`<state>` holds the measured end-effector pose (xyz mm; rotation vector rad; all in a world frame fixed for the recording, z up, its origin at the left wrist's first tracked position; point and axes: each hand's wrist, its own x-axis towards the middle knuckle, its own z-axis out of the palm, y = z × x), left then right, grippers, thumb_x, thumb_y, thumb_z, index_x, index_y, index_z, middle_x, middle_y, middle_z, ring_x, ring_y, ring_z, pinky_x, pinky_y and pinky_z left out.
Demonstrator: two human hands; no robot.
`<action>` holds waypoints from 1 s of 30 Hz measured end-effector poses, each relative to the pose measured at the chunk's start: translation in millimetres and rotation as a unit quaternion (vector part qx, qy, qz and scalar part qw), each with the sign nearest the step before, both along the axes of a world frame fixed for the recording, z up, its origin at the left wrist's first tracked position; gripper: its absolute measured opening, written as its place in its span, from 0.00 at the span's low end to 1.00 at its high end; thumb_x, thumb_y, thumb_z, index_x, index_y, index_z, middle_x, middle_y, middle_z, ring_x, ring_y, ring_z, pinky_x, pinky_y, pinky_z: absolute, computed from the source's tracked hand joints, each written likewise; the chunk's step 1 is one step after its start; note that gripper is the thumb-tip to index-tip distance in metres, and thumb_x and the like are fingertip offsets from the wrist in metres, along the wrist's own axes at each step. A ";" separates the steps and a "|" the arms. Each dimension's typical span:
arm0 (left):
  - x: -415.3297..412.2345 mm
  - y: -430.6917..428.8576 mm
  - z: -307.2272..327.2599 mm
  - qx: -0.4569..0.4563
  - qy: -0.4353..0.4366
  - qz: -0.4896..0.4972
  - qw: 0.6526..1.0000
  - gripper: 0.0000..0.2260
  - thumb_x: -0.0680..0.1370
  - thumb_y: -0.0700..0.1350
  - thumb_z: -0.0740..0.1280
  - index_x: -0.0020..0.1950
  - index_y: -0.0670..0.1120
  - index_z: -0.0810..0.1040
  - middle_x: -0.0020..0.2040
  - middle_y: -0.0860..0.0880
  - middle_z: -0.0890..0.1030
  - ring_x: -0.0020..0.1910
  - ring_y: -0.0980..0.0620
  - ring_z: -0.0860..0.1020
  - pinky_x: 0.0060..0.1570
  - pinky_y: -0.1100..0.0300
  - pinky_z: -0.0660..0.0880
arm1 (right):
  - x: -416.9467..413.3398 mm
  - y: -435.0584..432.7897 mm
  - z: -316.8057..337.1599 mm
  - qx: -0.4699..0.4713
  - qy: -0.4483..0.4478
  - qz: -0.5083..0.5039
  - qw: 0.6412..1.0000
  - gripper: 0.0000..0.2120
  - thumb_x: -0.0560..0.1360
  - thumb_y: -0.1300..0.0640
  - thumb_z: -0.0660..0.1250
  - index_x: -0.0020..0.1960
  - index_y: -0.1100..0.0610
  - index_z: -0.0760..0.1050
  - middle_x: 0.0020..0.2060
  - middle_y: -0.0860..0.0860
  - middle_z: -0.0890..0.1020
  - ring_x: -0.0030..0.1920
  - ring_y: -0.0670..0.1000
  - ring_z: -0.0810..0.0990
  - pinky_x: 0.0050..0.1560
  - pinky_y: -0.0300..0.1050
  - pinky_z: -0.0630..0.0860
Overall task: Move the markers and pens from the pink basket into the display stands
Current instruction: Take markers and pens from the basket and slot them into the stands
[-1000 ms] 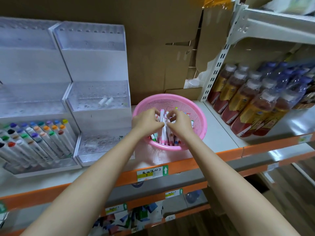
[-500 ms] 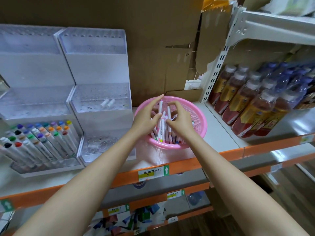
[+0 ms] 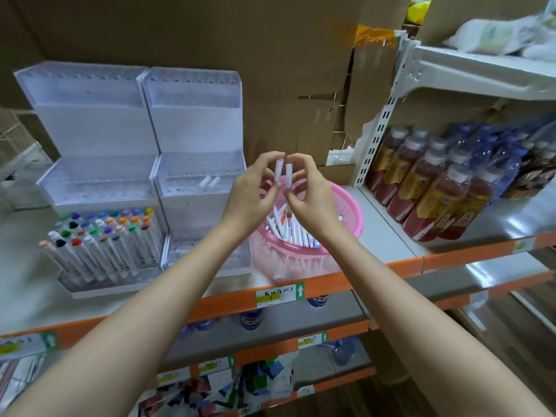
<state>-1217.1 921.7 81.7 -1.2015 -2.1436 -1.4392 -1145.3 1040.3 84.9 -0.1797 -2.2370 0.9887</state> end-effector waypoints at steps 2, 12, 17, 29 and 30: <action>1.9 -15.4 5.0 -0.017 0.027 0.015 0.999 0.21 0.74 0.35 0.66 0.64 0.49 0.71 0.36 0.56 0.73 0.33 0.57 0.75 0.36 0.65 0.73 | 2.2 -14.3 6.5 -0.001 0.010 0.007 1.000 0.24 0.69 0.69 0.67 0.62 0.53 0.69 0.43 0.46 0.79 0.43 0.46 0.78 0.40 0.42 0.77; 0.0 -131.8 21.0 -0.026 0.040 0.047 0.998 0.20 0.75 0.36 0.68 0.65 0.46 0.70 0.45 0.47 0.77 0.38 0.54 0.79 0.36 0.68 0.77 | 3.0 -111.1 15.4 0.001 0.007 0.017 1.000 0.23 0.70 0.68 0.68 0.61 0.53 0.69 0.39 0.50 0.78 0.36 0.47 0.78 0.34 0.35 0.74; -6.2 -186.9 21.9 -0.033 0.028 0.059 0.997 0.20 0.75 0.37 0.69 0.64 0.44 0.69 0.44 0.49 0.75 0.37 0.60 0.77 0.36 0.72 0.75 | -6.7 -166.1 12.5 -0.010 0.005 0.030 0.999 0.22 0.73 0.70 0.66 0.64 0.56 0.67 0.42 0.55 0.76 0.39 0.54 0.79 0.29 0.27 0.68; -27.3 -241.2 5.4 -0.018 -0.038 0.082 0.996 0.19 0.74 0.37 0.71 0.60 0.40 0.68 0.49 0.49 0.74 0.38 0.53 0.79 0.35 0.73 0.74 | -39.8 -228.5 -4.1 -0.008 -0.046 0.036 0.998 0.23 0.74 0.68 0.67 0.63 0.51 0.65 0.44 0.55 0.76 0.40 0.55 0.80 0.39 0.48 0.77; -27.6 -239.9 5.2 -0.020 -0.038 0.078 0.996 0.19 0.74 0.37 0.71 0.60 0.40 0.67 0.49 0.49 0.75 0.38 0.53 0.80 0.36 0.71 0.75 | -41.2 -228.6 -4.9 -0.008 -0.046 0.034 0.998 0.23 0.74 0.68 0.67 0.63 0.51 0.65 0.44 0.56 0.77 0.40 0.55 0.80 0.39 0.49 0.77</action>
